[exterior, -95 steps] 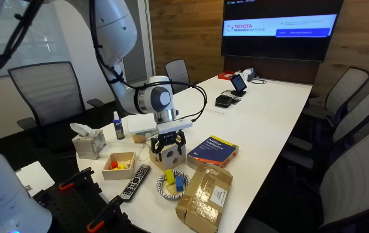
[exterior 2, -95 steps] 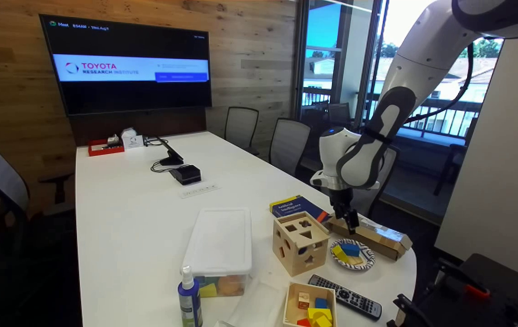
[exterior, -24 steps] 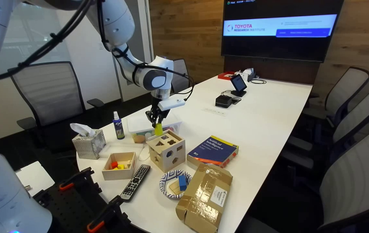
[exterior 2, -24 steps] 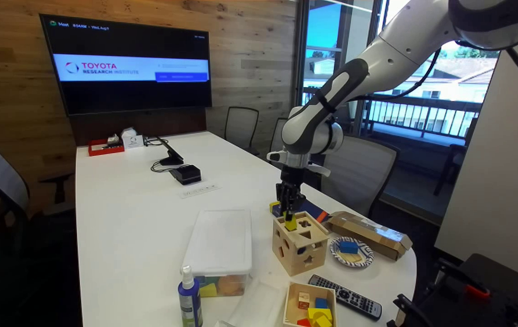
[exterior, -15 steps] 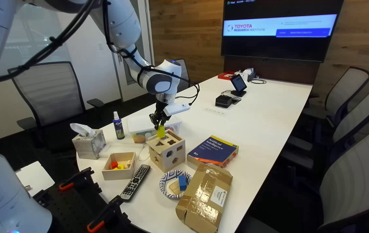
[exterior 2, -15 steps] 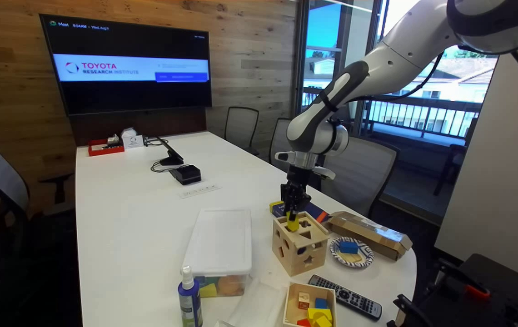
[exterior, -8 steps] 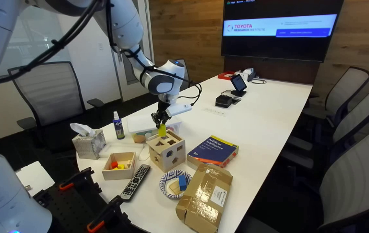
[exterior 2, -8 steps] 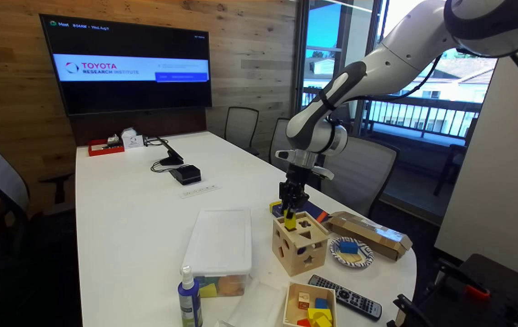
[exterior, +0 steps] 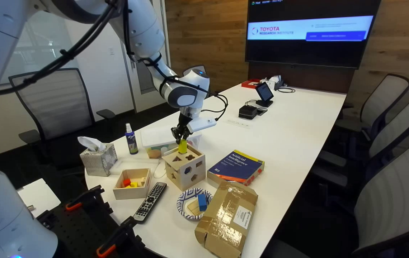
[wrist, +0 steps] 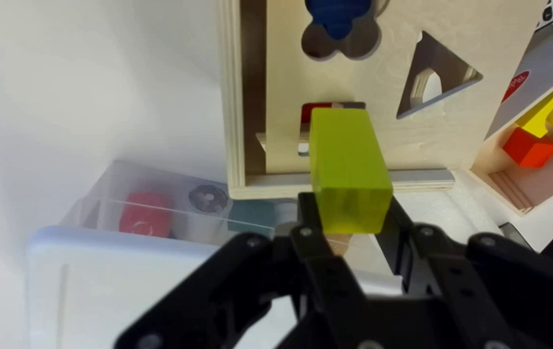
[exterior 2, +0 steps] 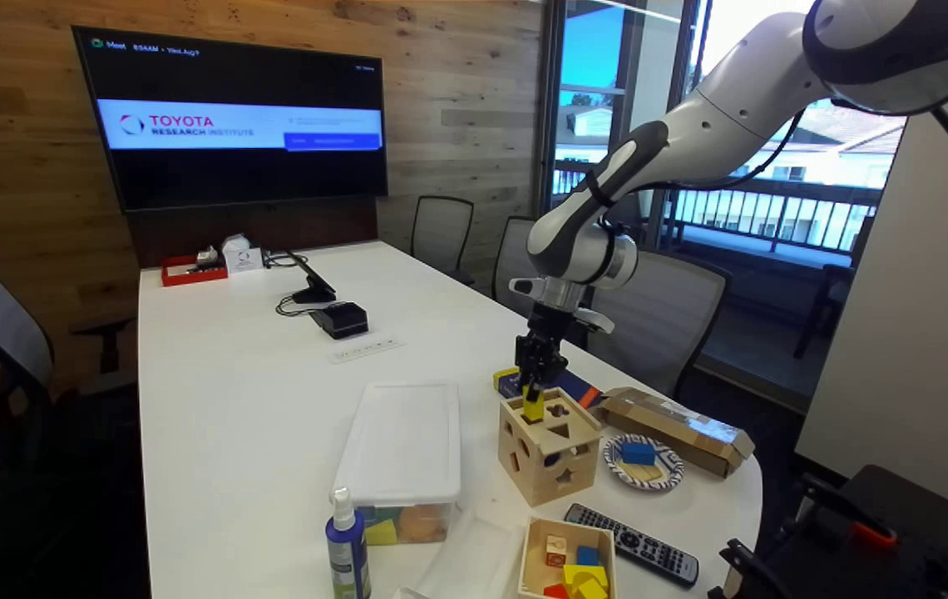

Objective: Put one wooden block from the black and white bowl inside the wooden toy box.

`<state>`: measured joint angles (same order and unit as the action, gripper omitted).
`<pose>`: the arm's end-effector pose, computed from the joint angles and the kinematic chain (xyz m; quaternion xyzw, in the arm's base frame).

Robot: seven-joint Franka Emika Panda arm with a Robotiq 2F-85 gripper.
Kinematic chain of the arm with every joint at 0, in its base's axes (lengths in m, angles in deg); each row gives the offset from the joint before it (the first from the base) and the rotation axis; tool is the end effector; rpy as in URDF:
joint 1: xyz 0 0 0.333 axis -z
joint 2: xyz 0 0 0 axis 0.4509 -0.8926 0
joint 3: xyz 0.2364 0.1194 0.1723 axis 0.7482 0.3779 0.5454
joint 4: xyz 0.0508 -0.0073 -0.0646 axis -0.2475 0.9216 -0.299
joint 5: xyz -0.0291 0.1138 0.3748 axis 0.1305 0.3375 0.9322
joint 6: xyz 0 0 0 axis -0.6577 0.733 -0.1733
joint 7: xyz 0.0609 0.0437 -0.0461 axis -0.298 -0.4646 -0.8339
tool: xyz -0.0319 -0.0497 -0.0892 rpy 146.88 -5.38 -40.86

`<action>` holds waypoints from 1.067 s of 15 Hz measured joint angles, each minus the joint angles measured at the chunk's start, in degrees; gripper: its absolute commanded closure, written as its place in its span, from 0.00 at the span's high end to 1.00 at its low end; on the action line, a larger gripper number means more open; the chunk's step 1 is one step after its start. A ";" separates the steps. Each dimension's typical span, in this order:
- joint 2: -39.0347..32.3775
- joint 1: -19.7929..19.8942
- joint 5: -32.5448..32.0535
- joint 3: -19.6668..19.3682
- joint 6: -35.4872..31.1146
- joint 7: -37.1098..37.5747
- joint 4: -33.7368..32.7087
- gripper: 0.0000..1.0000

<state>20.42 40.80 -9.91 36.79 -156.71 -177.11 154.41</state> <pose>0.6097 0.0155 0.1545 -0.7517 -0.6369 -0.0962 0.1413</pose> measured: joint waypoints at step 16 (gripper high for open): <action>-2.33 0.85 2.78 0.89 0.00 -2.20 -1.08 0.58</action>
<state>18.09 41.65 -7.13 37.69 -156.71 -179.32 153.33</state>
